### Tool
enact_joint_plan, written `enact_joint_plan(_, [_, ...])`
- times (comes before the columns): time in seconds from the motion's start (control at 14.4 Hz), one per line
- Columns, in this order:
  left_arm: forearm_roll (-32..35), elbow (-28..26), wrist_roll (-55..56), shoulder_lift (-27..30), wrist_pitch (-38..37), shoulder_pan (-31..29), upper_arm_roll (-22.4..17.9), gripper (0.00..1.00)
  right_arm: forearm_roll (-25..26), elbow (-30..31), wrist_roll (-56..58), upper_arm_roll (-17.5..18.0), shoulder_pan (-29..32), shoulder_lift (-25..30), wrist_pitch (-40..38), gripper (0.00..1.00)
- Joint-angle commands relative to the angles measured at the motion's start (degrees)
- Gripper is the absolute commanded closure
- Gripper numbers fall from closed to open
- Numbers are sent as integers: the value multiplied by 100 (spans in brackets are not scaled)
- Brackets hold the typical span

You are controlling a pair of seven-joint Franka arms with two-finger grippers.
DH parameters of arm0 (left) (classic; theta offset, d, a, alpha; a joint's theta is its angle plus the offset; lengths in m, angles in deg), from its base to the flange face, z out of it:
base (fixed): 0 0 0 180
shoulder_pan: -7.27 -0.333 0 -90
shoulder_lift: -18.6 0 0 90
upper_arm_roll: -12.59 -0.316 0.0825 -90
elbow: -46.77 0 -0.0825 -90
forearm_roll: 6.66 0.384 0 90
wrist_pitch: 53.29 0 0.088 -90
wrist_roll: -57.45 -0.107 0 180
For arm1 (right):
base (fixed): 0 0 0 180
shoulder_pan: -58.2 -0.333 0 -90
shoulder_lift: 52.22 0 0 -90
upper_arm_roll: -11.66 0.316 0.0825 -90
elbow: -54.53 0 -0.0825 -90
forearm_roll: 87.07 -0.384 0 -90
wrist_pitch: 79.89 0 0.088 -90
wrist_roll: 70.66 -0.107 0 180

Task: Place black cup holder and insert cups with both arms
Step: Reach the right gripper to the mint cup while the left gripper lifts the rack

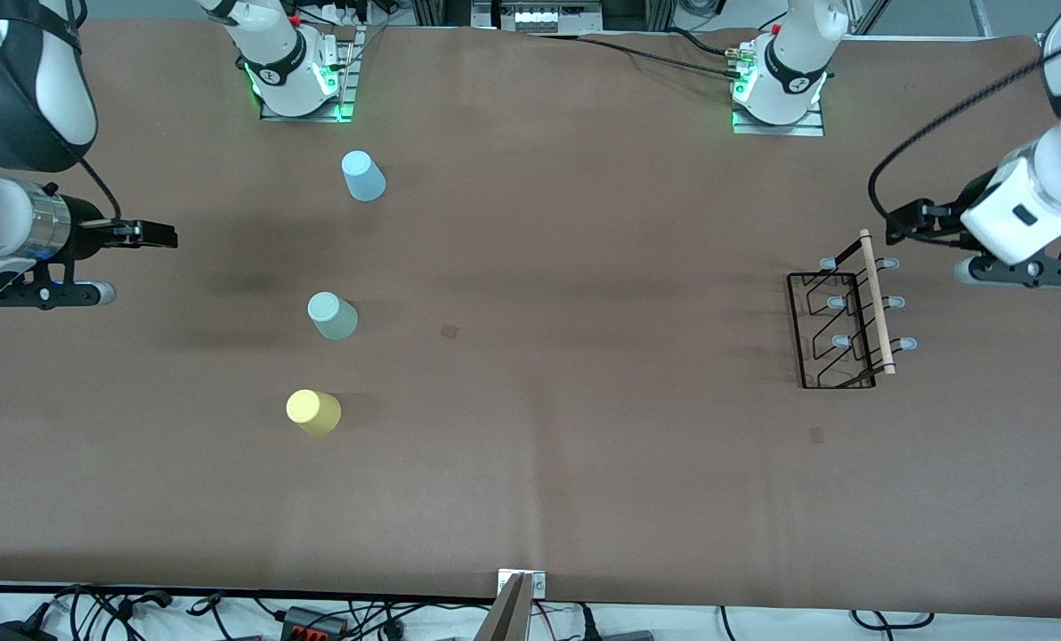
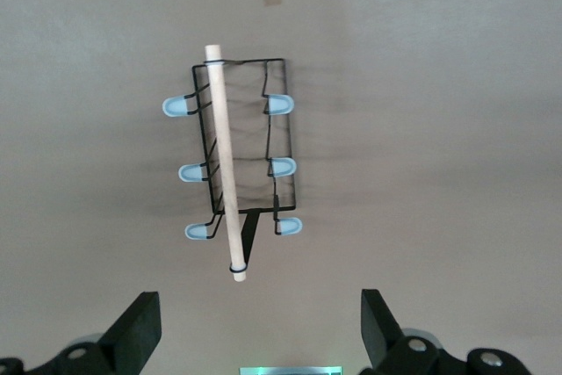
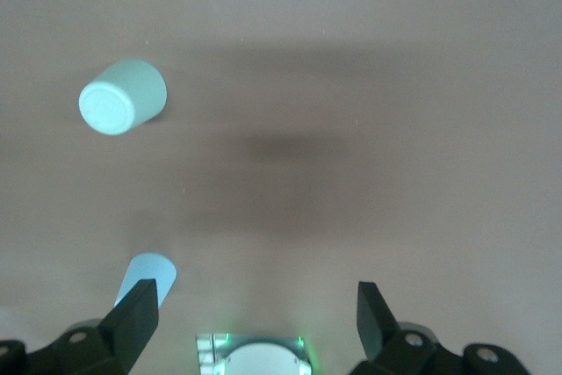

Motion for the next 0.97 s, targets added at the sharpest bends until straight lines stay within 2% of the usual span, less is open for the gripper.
enact_joint_plan(0.0, [116,-134,-371,-347,580,-207,-30,0,-33,1611,9,-13,-15,860,1260,0])
enact_joint_plan(0.14, [125,-721,-757,-330,1599,-321,-30,0,-77,2245,-8,-4,-32,966,2121,0])
enact_joint_plan(0.35, [116,-1461,-847,-234,2200,-356,-30,2,-112,2669,-61,5,-119,818,3099,0])
enact_joint_plan(0.56, [125,-2172,-847,-58,2893,-356,-12,3,-112,2626,-779,-4,-453,528,3487,0])
enact_joint_plan(0.76, [125,-2850,-856,-23,3615,-444,-3,8,-121,2486,-1256,-4,-700,307,3523,0])
enact_joint_plan(0.9, [125,-3001,-856,-22,3696,-453,-3,16,-130,2468,-1527,-4,-902,185,3732,0])
